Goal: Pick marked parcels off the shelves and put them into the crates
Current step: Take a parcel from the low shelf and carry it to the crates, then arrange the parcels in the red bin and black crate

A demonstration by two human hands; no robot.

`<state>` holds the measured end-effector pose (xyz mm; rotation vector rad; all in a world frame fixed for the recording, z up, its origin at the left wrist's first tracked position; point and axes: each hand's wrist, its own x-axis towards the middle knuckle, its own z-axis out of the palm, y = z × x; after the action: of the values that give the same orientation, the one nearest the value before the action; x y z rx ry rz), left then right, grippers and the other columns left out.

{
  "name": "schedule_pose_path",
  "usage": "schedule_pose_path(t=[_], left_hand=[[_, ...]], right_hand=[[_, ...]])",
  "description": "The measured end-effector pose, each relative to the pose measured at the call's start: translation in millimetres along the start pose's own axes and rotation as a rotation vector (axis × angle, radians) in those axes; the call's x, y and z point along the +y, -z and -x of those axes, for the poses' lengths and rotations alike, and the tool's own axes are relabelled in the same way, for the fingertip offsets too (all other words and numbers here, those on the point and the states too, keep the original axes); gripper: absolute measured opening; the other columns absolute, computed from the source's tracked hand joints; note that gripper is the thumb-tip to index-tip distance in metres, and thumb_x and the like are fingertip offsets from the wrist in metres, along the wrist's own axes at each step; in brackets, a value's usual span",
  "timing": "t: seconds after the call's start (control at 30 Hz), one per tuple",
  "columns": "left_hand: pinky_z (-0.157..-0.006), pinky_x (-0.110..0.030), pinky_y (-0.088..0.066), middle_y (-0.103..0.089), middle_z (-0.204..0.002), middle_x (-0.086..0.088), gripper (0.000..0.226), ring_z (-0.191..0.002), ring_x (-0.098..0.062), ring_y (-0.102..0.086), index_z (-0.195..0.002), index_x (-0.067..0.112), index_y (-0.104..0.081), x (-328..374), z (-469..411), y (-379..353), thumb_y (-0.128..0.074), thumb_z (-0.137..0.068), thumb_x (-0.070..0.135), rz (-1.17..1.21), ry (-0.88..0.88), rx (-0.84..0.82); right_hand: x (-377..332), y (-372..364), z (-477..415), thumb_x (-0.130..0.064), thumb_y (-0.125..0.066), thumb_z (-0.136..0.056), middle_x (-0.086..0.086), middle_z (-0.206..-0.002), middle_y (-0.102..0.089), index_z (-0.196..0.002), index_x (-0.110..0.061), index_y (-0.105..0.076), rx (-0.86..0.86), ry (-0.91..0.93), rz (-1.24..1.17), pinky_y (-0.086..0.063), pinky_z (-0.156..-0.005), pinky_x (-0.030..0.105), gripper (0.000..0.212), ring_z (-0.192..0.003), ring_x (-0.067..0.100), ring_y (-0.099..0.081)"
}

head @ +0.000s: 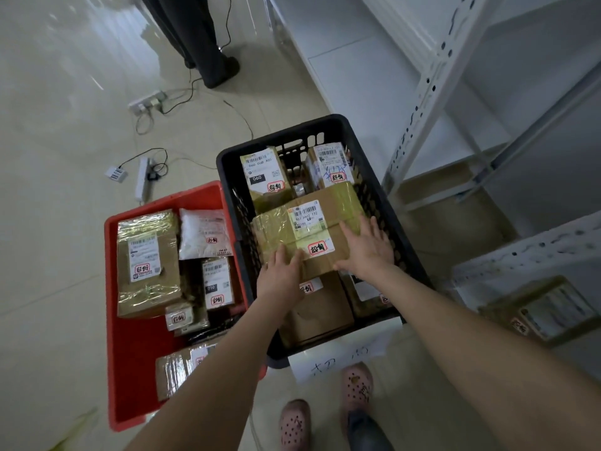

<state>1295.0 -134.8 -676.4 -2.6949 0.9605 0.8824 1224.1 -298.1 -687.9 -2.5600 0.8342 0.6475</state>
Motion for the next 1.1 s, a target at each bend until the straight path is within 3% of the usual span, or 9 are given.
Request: schedule_pose_path(t=[0.23,0.4,0.57,0.83,0.97,1.1], left_hand=[[-0.107,-0.046,-0.035,-0.006,-0.16,-0.009,0.086,-0.146,-0.031,-0.016,-0.153,0.021,-0.009,24,24,25,-0.066,-0.088,0.029,-0.081,-0.154,0.036],[-0.109,-0.045,-0.035,-0.006,-0.159,-0.007,0.077,-0.144,-0.029,-0.019,-0.151,0.018,-0.015,47,63,29,-0.058,-0.089,0.01,-0.127,-0.376,0.11],[-0.108,-0.043,-0.033,-0.012,-0.158,-0.009,0.083,-0.142,-0.03,-0.022,-0.15,0.018,-0.016,74,104,10,-0.065,-0.086,0.039,-0.275,-0.595,0.096],[-0.11,-0.042,-0.032,-0.009,-0.158,-0.01,0.089,-0.143,-0.03,-0.02,-0.152,0.015,-0.01,147,172,-53,-0.064,-0.087,0.038,-0.349,-0.854,-0.014],[-0.107,-0.041,-0.036,-0.013,-0.156,-0.011,0.083,-0.14,-0.029,-0.025,-0.147,0.014,-0.019,183,200,-84,-0.066,-0.085,0.041,-0.432,-0.914,-0.035],[-0.109,-0.042,-0.035,-0.013,-0.156,-0.009,0.085,-0.142,-0.028,-0.023,-0.149,0.017,-0.016,214,218,-106,-0.066,-0.086,0.042,-0.461,-0.937,-0.041]], right_hand=[[15,-2,65,-0.05,-0.065,-0.084,0.004,-0.161,0.001,-0.151,-0.029,-0.018,0.121,-0.076,-0.109,-0.014,-0.118,0.045,0.085,-0.148,0.028,0.004],[23,-19,140,-0.049,-0.063,-0.086,0.006,-0.16,-0.004,-0.151,-0.026,-0.02,0.19,-0.246,-0.211,-0.02,-0.117,0.045,0.081,-0.148,0.028,-0.001],[25,-45,221,-0.05,-0.066,-0.082,0.007,-0.158,-0.01,-0.15,-0.026,-0.023,0.251,-0.438,-0.299,-0.023,-0.115,0.046,0.084,-0.146,0.03,-0.008],[67,-94,340,-0.045,-0.064,-0.087,0.008,-0.161,0.0,-0.153,-0.023,-0.013,0.229,-0.71,-0.457,-0.014,-0.117,0.041,0.086,-0.148,0.028,-0.001],[94,-127,378,-0.051,-0.063,-0.085,0.006,-0.161,0.001,-0.153,-0.026,-0.014,0.226,-0.818,-0.502,-0.018,-0.117,0.041,0.087,-0.148,0.028,-0.002],[123,-150,403,-0.051,-0.06,-0.087,0.007,-0.161,0.001,-0.153,-0.027,-0.013,0.248,-0.836,-0.568,-0.017,-0.117,0.041,0.085,-0.149,0.027,-0.001]])
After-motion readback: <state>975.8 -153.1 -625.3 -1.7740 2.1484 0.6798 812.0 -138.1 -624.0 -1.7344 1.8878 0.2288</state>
